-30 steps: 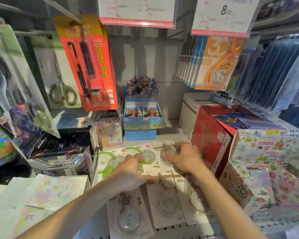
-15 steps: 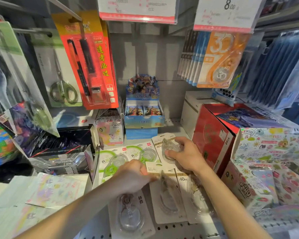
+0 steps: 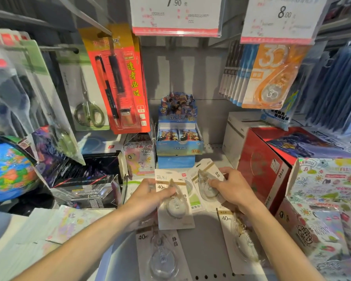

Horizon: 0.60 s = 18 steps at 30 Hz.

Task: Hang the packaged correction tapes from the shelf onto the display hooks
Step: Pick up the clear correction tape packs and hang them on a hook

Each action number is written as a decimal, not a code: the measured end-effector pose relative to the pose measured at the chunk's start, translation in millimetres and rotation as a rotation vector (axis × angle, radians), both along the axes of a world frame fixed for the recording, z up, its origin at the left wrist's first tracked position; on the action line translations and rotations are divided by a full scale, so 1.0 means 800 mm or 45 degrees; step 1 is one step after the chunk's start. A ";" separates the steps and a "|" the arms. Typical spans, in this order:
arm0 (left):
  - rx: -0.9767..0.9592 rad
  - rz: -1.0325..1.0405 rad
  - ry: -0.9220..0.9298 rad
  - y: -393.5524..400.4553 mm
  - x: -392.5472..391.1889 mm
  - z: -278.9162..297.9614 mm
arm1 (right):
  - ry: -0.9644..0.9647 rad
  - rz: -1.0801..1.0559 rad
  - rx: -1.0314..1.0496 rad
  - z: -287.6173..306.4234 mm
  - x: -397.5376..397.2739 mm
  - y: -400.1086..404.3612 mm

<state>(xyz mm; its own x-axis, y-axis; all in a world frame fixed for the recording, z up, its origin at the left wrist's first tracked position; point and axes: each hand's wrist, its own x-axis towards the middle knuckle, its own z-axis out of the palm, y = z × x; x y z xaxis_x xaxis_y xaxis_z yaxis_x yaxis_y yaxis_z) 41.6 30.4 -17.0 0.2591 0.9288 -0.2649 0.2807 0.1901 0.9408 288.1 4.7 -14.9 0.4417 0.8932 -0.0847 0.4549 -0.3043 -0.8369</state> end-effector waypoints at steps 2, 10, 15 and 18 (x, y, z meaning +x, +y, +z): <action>-0.006 -0.056 0.024 0.001 0.001 -0.005 | 0.030 0.011 -0.005 -0.001 -0.001 0.001; -0.025 0.038 0.033 0.014 -0.003 -0.003 | 0.262 -0.081 0.162 0.002 0.008 -0.010; -0.095 0.016 -0.091 0.011 -0.001 0.001 | 0.553 0.000 0.072 -0.008 -0.013 -0.014; -0.059 -0.002 -0.119 0.011 0.001 0.001 | 0.526 0.054 0.082 -0.011 -0.031 -0.020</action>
